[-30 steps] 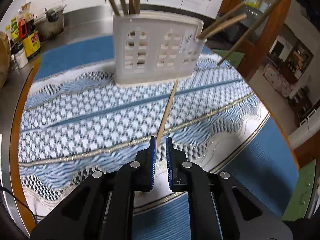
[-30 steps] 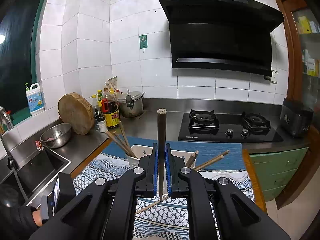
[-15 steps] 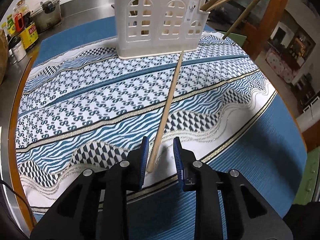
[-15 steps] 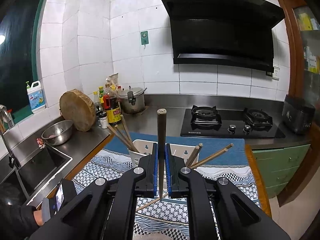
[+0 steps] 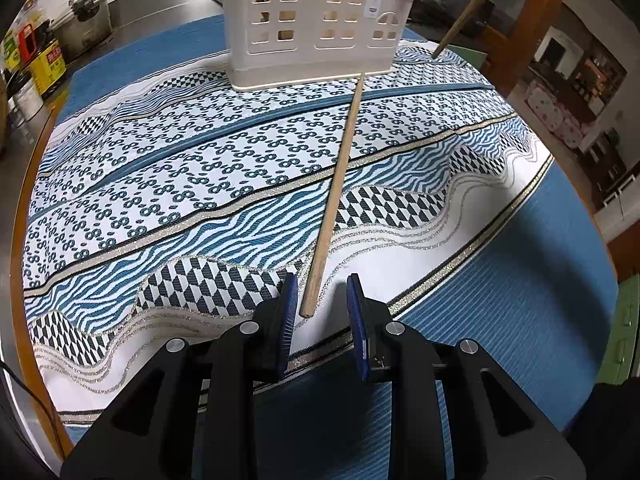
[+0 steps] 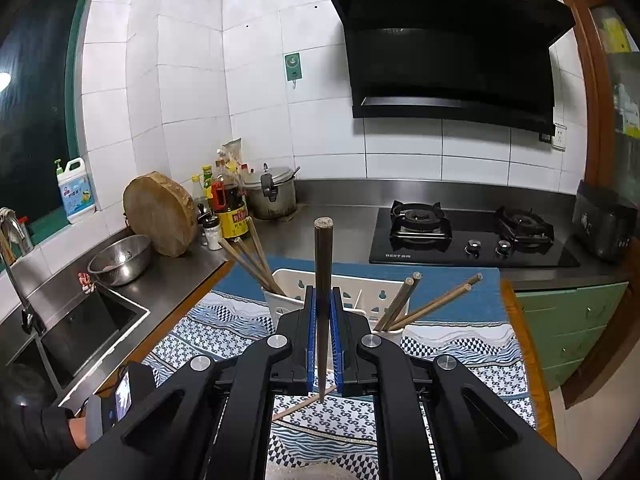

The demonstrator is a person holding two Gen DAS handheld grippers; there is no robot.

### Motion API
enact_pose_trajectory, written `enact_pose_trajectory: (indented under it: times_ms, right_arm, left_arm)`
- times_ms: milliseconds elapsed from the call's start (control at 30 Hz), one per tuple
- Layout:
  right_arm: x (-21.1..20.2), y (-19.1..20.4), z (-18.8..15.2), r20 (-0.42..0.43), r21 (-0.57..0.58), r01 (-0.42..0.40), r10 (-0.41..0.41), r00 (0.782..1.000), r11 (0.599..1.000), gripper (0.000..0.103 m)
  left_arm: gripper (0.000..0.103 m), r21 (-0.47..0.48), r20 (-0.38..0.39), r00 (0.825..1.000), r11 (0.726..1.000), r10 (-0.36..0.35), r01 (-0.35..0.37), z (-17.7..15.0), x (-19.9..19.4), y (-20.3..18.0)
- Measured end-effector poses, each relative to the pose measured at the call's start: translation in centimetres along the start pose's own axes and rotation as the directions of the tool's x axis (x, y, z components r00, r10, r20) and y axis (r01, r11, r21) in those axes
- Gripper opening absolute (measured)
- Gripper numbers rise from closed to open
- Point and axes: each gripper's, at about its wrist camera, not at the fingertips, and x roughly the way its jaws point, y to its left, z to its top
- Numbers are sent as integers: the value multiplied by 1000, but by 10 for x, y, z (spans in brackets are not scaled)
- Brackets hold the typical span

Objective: Organize utensils

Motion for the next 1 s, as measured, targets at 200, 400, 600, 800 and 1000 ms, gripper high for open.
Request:
enact_pose_trajectory:
  times_ms: [200, 400, 600, 800, 1000]
  right_arm:
    - [4, -2, -3, -9, 6, -1, 1, 1000, 1000, 7]
    - [6, -5, -4, -10, 15, 2, -2, 1000, 1000, 7]
    - [7, -6, -4, -12, 14, 2, -2, 1000, 1000, 7]
    - [8, -12, -5, -14, 21, 6, -6, 1000, 1000, 7]
    - [11, -17, -8, -19, 33, 11, -11, 1000, 999, 7]
  left_arm:
    - [25, 25, -5, 1000, 1000, -6, 6, 3, 2, -1]
    - [25, 21, 7, 1000, 1000, -6, 6, 7, 1, -1]
    - [25, 15, 40, 999, 1000, -25, 24, 24, 6, -8]
    - [18, 69, 24, 999, 997, -22, 20, 36, 19, -21]
    - [15, 78, 10, 1000, 997, -7, 7, 40, 25, -21]
